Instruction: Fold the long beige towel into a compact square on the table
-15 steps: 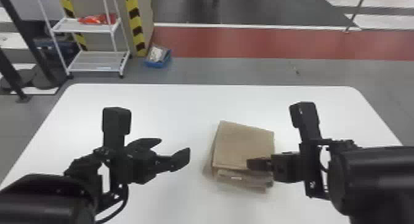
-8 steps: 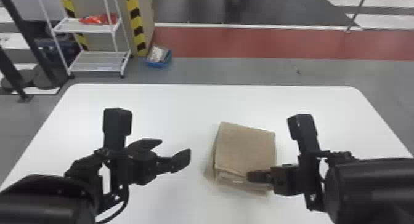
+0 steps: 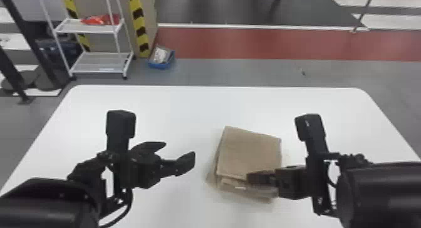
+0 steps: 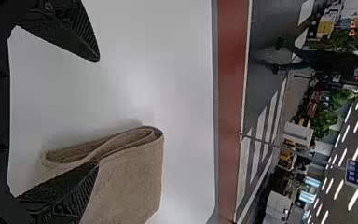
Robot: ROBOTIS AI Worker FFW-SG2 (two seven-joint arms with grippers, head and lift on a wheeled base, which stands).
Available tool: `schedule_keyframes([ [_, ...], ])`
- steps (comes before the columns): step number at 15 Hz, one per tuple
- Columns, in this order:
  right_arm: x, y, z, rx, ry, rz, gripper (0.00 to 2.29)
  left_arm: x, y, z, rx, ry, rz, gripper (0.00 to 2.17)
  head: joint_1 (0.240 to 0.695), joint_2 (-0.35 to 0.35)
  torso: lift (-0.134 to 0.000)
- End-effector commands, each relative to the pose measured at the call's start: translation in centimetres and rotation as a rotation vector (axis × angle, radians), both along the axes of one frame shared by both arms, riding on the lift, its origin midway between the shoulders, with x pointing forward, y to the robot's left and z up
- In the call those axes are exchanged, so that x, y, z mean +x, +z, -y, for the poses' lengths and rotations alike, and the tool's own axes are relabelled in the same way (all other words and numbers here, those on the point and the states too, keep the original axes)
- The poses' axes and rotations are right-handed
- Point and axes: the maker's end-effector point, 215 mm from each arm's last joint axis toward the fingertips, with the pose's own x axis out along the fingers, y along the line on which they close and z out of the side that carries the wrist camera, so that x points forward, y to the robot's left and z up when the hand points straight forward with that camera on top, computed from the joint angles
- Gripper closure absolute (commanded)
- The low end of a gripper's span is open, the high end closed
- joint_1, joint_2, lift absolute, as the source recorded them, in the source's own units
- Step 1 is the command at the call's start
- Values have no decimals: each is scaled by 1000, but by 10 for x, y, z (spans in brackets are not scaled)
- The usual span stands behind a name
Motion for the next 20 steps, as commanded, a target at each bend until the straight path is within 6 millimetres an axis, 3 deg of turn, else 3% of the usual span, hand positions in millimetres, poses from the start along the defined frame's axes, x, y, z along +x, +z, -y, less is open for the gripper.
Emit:
schedule_keyframes([
  [1, -7, 15, -8, 41, 23, 26, 2125, 0, 0, -1, -1, 2, -1, 97, 695, -10, -124],
  [6, -29, 17, -16, 99, 54, 10, 2125, 1, -1, -1, 1, 3, -3, 97, 695, 12, -124],
  [11, -29, 10, -8, 77, 41, -4, 2125, 1, -1, -1, 1, 3, -1, 97, 695, 8, -124],
  [17, -53, -14, 10, 69, 22, -71, 2125, 1, -5, -1, 2, 3, -9, 97, 695, -2, -124],
  [20, -46, -15, 26, 61, -14, -69, 2125, 2, -8, 0, 4, 2, -13, 97, 695, -22, -124],
])
